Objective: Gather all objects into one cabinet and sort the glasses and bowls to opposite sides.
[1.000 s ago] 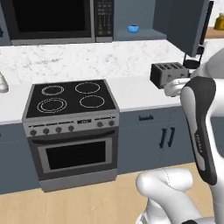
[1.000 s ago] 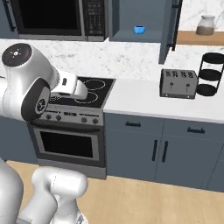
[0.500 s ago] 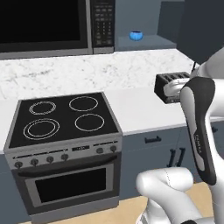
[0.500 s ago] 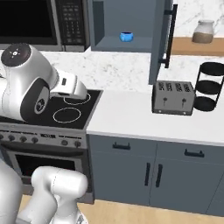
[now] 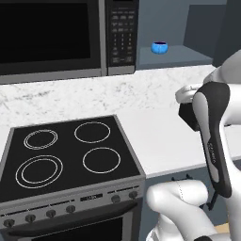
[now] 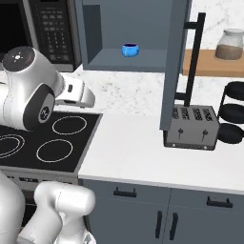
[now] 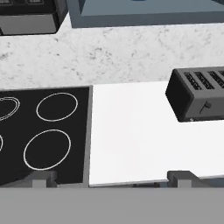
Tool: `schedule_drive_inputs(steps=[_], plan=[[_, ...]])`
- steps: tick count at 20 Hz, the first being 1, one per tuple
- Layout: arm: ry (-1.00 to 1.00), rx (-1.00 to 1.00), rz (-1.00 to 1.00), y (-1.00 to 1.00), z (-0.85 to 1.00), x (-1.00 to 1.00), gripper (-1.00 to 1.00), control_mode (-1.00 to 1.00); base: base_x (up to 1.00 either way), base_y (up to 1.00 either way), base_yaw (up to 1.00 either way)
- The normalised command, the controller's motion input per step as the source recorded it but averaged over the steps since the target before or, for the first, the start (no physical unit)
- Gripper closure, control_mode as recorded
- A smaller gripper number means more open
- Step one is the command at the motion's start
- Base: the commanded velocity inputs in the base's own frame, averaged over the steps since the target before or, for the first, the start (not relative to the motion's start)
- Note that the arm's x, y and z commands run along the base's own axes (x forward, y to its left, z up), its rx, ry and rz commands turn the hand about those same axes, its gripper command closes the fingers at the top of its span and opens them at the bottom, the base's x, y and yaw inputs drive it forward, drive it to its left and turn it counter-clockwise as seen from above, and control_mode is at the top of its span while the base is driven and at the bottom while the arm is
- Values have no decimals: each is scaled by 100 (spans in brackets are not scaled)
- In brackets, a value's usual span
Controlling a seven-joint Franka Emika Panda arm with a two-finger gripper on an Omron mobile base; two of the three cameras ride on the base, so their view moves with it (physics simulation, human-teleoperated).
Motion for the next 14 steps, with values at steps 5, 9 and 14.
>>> schedule_drive_inputs(steps=[5,9,14], plan=[[0,0,0,0,0,0,-100,100,34,-18,0],[0,1,0,0,0,0,-100,-100,5,-14,0],[0,-1,0,1,0,0,-100,-100,0,0,0]])
